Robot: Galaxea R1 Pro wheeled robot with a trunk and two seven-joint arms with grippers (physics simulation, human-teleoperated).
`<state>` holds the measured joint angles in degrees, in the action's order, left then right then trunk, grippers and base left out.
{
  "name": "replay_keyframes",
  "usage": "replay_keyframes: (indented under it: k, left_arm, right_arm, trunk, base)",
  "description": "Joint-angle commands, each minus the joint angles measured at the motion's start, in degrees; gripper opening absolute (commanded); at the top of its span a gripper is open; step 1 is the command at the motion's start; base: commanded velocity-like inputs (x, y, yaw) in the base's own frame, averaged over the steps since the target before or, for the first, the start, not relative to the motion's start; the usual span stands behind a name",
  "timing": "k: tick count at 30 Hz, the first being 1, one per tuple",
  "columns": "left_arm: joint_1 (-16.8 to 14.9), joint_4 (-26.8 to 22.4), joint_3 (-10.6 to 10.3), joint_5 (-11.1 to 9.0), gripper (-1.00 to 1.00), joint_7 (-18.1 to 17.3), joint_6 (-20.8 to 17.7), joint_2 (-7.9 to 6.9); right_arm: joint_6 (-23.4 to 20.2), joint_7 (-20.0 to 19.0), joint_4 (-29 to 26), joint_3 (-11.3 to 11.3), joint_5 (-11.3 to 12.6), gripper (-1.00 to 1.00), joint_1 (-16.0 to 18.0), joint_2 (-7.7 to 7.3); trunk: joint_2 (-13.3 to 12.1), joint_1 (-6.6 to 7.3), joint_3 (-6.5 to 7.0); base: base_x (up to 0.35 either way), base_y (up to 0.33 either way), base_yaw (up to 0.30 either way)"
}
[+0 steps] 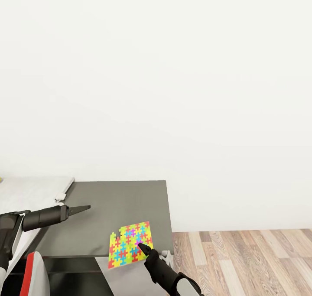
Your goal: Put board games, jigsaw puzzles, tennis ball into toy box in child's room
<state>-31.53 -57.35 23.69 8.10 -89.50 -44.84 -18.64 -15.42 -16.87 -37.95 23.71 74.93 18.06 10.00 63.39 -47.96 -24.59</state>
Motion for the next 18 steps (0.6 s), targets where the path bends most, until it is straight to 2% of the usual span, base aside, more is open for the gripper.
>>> replay_keyframes:
  k: [1,2,18]
  left_arm:
    - [-0.07,-0.04,0.13,0.6,1.0,-0.5,-0.6,0.02]
    - [-0.07,-0.04,0.13,0.6,1.0,-0.5,-0.6,0.02]
    - [-0.06,-0.04,0.13,0.6,1.0,-0.5,-0.6,0.0]
  right_arm:
    - [-0.17,-0.1,0.02,0.02,0.39,1.0,0.04,0.0]
    - [-0.16,-0.09,0.01,0.02,0.39,-1.0,0.04,0.0]
    - [-0.13,-0.4,-0.02,0.02,0.41,-1.0,0.04,0.0]
  trunk:
    - [0.04,0.0,-0.06]
    - [0.04,0.0,-0.06]
    - [0.04,0.0,-0.06]
  base:
    - [0.002,0.0,0.0]
    - [0.001,0.0,0.0]
    - [-0.001,0.0,0.0]
